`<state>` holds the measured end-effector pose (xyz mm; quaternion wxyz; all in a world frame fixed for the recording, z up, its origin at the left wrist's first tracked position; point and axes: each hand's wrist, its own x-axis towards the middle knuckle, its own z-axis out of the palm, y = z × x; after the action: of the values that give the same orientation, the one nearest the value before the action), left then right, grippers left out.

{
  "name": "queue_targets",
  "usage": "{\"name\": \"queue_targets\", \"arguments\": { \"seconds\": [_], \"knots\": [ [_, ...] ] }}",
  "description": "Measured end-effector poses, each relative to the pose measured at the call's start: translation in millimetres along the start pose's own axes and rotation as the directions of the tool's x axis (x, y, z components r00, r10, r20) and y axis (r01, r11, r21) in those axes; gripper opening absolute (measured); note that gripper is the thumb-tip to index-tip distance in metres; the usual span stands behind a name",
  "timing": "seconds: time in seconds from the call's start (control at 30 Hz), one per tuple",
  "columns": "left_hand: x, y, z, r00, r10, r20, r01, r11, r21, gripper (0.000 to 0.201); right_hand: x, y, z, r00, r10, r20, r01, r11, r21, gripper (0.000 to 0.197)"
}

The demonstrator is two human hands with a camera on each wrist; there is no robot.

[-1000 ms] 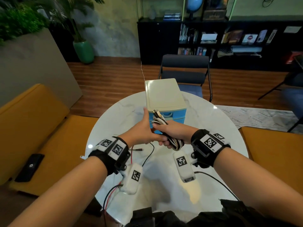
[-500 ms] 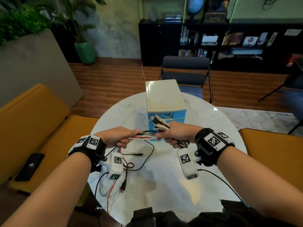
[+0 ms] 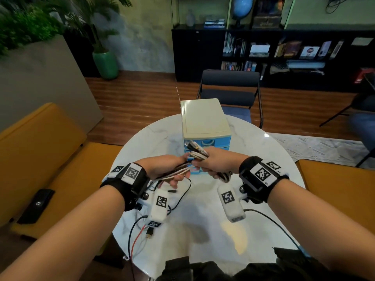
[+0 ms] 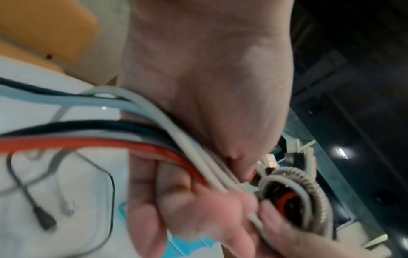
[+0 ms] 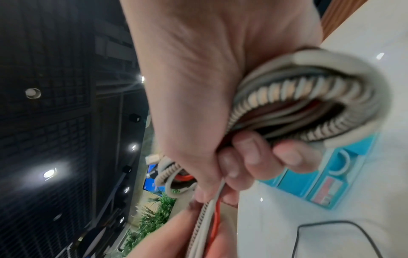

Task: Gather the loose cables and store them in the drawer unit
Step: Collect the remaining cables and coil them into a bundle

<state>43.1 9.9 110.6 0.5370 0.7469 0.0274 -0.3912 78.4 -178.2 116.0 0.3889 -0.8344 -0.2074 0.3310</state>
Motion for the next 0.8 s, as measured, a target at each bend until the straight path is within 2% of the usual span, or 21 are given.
{"name": "queue_targets", "arguments": {
  "seconds": [0.07,0.17,0.33,0.43,0.5,0.63,0.7,0.8],
  "knots": [
    [-4,-6,-2,0.996,-0.016,0.086,0.027,0.990,-0.135,0.056,-2,5,-10,0.997,-0.022,-0.069,0.019,0.999,-0.044,0.024],
    [-8,-13,-8,0.990,0.019,0.142,0.035,0.929,-0.369,0.050,-2,11,-17,0.991,-0.028,-0.132,0.027,1.000,-0.012,0.023],
    [-13,-22,-11,0.954,0.136,0.266,0.048,0.809,-0.585,0.048,3,13,-15,0.977,-0.050,-0.208,0.063,0.996,0.056,0.020],
    [-20,-25,-10,0.936,0.222,0.275,0.034,0.717,-0.696,0.045,5,16,-18,0.971,-0.026,-0.237,0.060,0.989,0.136,0.020],
    [-21,-25,-7,0.932,0.285,0.226,-0.031,0.682,-0.731,0.042,7,16,-16,0.968,-0.011,-0.250,0.063,0.978,0.200,0.020],
    [-21,-13,3,0.935,0.351,0.049,-0.213,0.666,-0.715,0.038,13,16,-9,0.972,0.055,-0.227,0.045,0.909,0.414,0.025],
    [-22,-4,8,0.927,0.374,-0.029,-0.297,0.684,-0.666,0.035,14,14,-4,0.977,0.086,-0.196,0.027,0.860,0.510,0.029],
    [-19,9,16,0.908,0.396,-0.138,-0.410,0.764,-0.498,0.032,14,10,3,0.979,0.095,-0.180,0.036,0.788,0.614,0.035]
  ]
}}
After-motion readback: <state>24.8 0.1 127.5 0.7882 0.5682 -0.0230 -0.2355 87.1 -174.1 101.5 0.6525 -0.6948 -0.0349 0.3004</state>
